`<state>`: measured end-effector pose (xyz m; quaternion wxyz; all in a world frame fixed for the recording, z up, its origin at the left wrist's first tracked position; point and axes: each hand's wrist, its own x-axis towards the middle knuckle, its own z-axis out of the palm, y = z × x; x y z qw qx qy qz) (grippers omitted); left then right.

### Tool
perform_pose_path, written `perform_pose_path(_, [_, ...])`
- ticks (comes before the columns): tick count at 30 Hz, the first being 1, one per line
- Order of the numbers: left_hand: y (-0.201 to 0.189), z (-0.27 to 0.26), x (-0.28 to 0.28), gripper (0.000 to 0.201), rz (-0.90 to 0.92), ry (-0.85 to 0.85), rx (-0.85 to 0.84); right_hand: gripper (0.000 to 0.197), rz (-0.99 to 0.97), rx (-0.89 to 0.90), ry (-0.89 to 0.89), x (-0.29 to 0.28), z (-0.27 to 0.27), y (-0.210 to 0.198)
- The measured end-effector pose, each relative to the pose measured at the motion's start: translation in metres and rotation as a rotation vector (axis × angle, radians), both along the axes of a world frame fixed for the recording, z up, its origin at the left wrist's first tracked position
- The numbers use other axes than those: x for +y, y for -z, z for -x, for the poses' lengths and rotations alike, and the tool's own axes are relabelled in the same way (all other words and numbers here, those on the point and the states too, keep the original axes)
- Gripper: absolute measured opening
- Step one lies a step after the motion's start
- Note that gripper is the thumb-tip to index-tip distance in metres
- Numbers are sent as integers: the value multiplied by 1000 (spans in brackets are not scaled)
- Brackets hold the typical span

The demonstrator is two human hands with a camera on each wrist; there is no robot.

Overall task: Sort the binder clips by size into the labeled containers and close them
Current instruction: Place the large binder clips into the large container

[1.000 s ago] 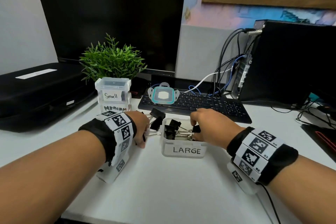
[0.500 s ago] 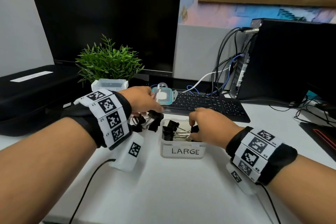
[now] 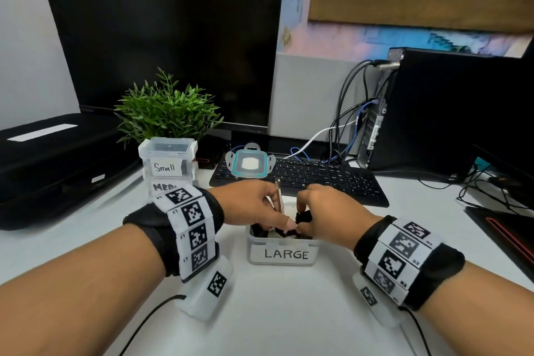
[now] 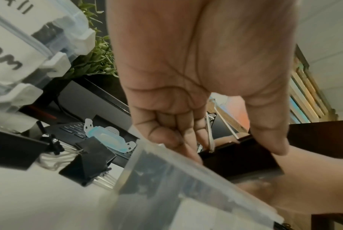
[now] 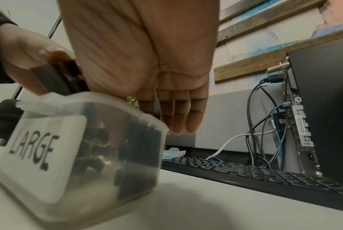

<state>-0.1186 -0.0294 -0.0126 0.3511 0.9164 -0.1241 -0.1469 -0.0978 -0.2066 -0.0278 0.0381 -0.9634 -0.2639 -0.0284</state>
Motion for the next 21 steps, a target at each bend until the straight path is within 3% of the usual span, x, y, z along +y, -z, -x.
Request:
perform_pose_path(5, [0,0,-4,70,-45,35,9,26,16,7,-4,1,1,-1])
perform_pose_path(10, [0,1,-6,43,-58,19,-38,26,5,9,8,-1,0,0])
perform_pose_path(17, [2,0,-6,37,-98,-5,-73,31,-52,44,39,-6,-2,-1])
perform_pose_path(21, [3,0,-7,41,-112,-3,-78,12,-165,60,46,-8,0,-5])
